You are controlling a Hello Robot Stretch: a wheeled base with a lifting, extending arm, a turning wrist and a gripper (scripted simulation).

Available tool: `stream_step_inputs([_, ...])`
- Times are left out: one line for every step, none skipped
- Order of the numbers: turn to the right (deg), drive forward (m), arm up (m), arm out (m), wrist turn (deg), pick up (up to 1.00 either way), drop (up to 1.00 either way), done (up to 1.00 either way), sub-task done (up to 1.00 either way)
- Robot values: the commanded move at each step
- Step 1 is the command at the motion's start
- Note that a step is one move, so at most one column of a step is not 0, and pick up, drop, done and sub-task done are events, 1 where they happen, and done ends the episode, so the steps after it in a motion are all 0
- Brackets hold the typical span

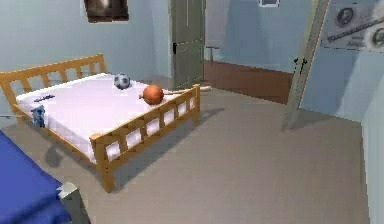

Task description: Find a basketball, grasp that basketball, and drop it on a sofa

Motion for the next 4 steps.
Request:
stream_step_inputs([0.0,1.00,0.00,0.00,0.0,0.00,0.00,0.00,0.00])
stream_step_inputs([0.0,0.25,0.00,0.00,0.0,0.00,0.00,0.00,0.00])
stream_step_inputs([-45.0,0.00,0.00,0.00,0.0,0.00,0.00,0.00,0.00])
stream_step_inputs([-45.0,0.00,0.00,0.00,0.0,0.00,0.00,0.00,0.00])
